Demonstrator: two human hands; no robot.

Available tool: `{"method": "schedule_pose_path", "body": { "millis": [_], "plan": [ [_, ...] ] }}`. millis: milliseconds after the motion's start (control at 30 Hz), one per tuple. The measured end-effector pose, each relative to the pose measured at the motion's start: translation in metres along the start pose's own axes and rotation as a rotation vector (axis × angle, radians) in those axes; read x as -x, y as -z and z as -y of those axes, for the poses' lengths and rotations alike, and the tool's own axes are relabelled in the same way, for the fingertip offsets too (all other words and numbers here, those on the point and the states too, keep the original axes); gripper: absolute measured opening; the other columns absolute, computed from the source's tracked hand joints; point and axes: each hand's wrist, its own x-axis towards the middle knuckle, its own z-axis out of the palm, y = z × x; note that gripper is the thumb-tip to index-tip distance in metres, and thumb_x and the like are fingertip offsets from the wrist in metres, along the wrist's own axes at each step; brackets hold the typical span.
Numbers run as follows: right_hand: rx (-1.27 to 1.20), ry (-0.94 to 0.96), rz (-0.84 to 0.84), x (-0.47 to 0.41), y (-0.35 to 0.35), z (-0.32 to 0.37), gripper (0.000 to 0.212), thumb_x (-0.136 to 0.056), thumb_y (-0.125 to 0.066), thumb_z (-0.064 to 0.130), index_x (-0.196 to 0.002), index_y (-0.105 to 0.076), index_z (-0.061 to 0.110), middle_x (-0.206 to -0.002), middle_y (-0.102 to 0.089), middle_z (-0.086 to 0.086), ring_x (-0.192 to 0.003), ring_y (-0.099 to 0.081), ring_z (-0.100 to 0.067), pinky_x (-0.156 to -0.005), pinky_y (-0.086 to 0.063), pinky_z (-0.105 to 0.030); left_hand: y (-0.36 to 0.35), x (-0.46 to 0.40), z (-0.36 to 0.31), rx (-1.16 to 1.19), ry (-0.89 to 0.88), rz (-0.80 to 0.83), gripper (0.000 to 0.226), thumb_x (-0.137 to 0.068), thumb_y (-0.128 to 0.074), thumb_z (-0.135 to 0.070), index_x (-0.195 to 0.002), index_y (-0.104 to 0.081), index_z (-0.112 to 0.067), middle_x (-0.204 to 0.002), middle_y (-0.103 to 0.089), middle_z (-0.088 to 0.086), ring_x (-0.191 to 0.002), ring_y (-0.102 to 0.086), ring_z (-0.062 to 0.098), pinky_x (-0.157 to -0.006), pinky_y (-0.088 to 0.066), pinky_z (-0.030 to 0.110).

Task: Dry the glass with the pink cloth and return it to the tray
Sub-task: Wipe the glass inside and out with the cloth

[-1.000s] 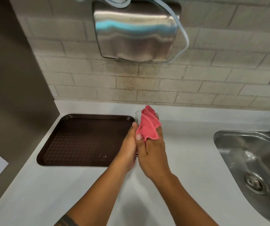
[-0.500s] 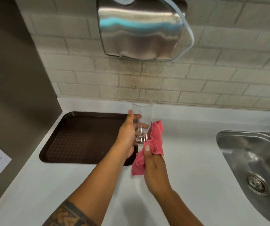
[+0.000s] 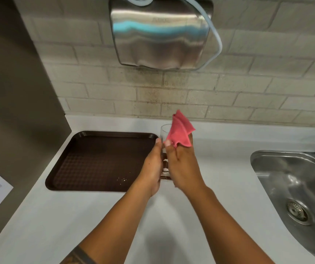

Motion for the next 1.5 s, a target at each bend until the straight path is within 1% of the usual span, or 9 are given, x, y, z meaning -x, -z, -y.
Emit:
{"method": "schedule_pose_path", "body": {
  "millis": [200,300,467,700,833,933,1200,1300,1500],
  "plan": [
    [-0.329,-0.192,0.035,0.024,0.008,-0.015,0.048,-0.097,-0.038,0.071,-0.104,-0.074,0.04,-0.079,-0.08,0.006,-0.065,-0.076,-0.011,-0.051,-0.062,-0.035,0.002,-0.003,-0.006,-0.028,-0.042,-0.026,0.058,-0.106,-0.041,-0.061,-0.121,-0.074,-0.015,-0.114,-0.08,0.02,-0.086,-0.078,0.029,-0.076,-0.065,0.04],
    [-0.397,-0.259,0.044,0.055,-0.005,-0.027,0.045,-0.087,-0.042,0.079,-0.106,-0.069,0.048,-0.085,-0.076,0.027,-0.082,-0.074,0.003,-0.066,-0.058,-0.014,0.007,-0.012,-0.005,-0.075,-0.079,-0.038,0.06,-0.107,-0.035,-0.062,-0.119,-0.072,-0.016,-0.082,-0.084,0.006,-0.064,-0.075,0.015,-0.056,-0.06,0.027],
    [-0.187,-0.203,0.097,0.086,-0.018,-0.024,0.099,-0.072,-0.041,0.095,-0.137,-0.054,0.022,-0.126,-0.066,-0.005,-0.109,-0.066,-0.009,-0.09,-0.055,-0.019,0.004,-0.008,-0.007,-0.031,-0.07,-0.084,0.063,-0.107,-0.035,-0.062,-0.114,-0.073,-0.012,-0.095,-0.082,0.016,-0.096,-0.077,0.037,-0.087,-0.062,0.044],
    [0.238,0.222,-0.069,0.023,-0.002,0.001,0.059,-0.103,-0.044,0.034,-0.161,-0.033,0.026,-0.17,-0.019,0.003,-0.158,-0.019,-0.015,-0.125,-0.026,-0.03,0.0,0.003,0.003,0.033,-0.053,0.07,0.05,-0.111,-0.035,-0.053,-0.117,-0.078,-0.03,-0.112,-0.084,0.001,-0.11,-0.078,0.017,-0.095,-0.06,0.035],
    [0.039,0.04,-0.029,-0.01,0.009,0.004,0.032,-0.105,-0.047,0.036,-0.133,-0.057,0.025,-0.134,-0.058,0.006,-0.12,-0.064,-0.013,-0.092,-0.058,-0.028,-0.005,0.007,0.004,-0.05,-0.069,0.03,0.052,-0.11,-0.032,-0.056,-0.109,-0.08,-0.036,-0.12,-0.08,0.011,-0.119,-0.073,0.033,-0.106,-0.054,0.056],
    [-0.173,-0.125,-0.014,-0.008,0.015,0.003,0.031,-0.105,-0.041,0.052,-0.099,-0.065,0.033,-0.083,-0.077,0.017,-0.071,-0.074,-0.001,-0.051,-0.05,-0.009,-0.003,0.006,-0.001,-0.084,-0.078,-0.01,0.058,-0.105,-0.036,-0.065,-0.109,-0.079,-0.027,-0.112,-0.081,0.017,-0.103,-0.077,0.044,-0.088,-0.062,0.06],
    [-0.43,-0.209,0.16,0.036,0.001,-0.027,0.051,-0.099,-0.049,0.057,-0.148,-0.045,0.046,-0.111,-0.08,0.013,-0.096,-0.079,-0.014,-0.079,-0.064,-0.029,0.005,-0.004,-0.007,-0.006,-0.018,-0.068,0.057,-0.105,-0.044,-0.061,-0.116,-0.078,-0.017,-0.109,-0.082,0.015,-0.093,-0.079,0.028,-0.084,-0.064,0.04],
    [-0.416,-0.133,0.122,0.042,0.002,-0.026,0.045,-0.102,-0.058,0.041,-0.11,-0.049,0.084,-0.109,-0.079,0.011,-0.093,-0.079,-0.017,-0.076,-0.066,-0.035,0.004,-0.002,-0.002,-0.021,0.0,-0.058,0.06,-0.105,-0.041,-0.062,-0.12,-0.078,-0.018,-0.113,-0.082,0.014,-0.104,-0.079,0.03,-0.096,-0.061,0.046],
    [-0.374,-0.128,-0.039,0.043,0.002,-0.018,0.059,-0.097,-0.069,0.034,-0.091,-0.049,0.089,-0.085,-0.076,0.028,-0.08,-0.076,0.001,-0.063,-0.058,-0.014,-0.008,0.002,-0.007,-0.246,-0.057,-0.164,0.055,-0.109,-0.032,-0.057,-0.129,-0.062,-0.015,-0.12,-0.072,0.011,-0.105,-0.071,0.024,-0.085,-0.057,0.038]
  ]
}}
